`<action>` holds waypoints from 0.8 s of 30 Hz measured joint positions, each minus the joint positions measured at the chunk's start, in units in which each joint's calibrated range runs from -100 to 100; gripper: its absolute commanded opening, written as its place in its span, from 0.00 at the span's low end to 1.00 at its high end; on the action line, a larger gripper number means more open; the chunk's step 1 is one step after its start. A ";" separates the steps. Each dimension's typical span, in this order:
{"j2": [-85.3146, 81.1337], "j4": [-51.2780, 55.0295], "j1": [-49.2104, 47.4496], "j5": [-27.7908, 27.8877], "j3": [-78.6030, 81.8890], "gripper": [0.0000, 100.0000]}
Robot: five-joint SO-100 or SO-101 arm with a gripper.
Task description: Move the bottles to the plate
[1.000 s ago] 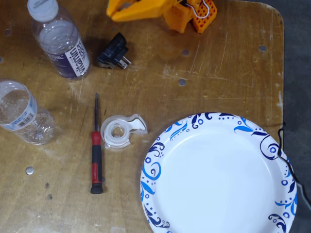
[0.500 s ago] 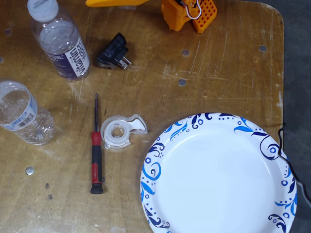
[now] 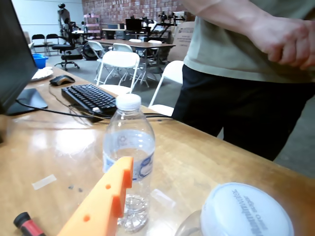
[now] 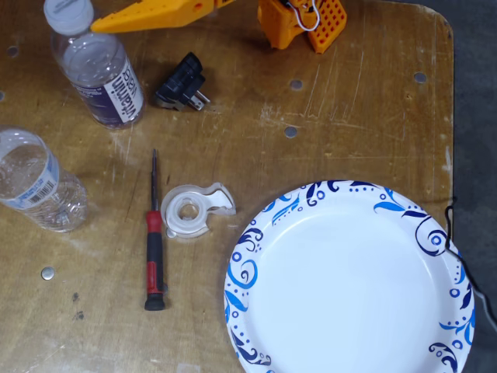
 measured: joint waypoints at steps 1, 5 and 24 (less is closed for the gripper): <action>2.10 -1.53 0.82 0.00 -0.27 0.59; 8.89 -7.23 2.92 0.00 -0.27 0.59; 21.14 -18.21 6.47 -0.16 -0.36 0.39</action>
